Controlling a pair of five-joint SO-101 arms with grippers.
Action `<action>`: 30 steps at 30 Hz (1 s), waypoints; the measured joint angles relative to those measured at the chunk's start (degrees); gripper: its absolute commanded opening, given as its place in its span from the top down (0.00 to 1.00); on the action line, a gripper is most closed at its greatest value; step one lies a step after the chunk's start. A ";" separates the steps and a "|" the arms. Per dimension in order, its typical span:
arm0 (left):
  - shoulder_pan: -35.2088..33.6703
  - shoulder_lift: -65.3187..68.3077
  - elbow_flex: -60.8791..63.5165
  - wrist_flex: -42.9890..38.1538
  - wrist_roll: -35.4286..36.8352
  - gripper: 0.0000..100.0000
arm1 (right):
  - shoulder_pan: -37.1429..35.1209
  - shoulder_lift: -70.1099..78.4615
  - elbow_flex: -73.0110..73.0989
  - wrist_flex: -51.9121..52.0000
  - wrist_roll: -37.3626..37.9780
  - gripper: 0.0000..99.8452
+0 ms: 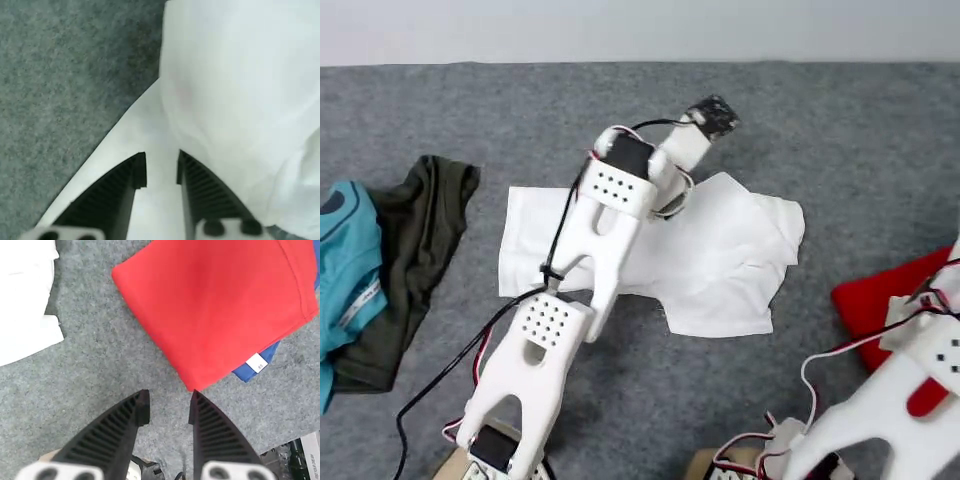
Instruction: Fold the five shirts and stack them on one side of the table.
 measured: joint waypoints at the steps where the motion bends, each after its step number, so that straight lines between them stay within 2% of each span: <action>1: 0.88 0.00 0.00 0.00 0.00 0.94 | 0.00 0.00 0.00 0.00 0.00 0.86; 13: 9.32 8.18 -0.26 -5.80 0.00 0.95 | 0.00 0.00 0.00 0.00 -1.76 0.86; 21: 13.01 9.32 -0.26 -0.35 0.00 0.98 | 0.00 0.00 0.00 0.00 -1.76 0.86; 30: 17.58 8.09 4.66 -0.09 0.00 1.00 | 0.00 0.00 0.00 0.00 -1.76 0.86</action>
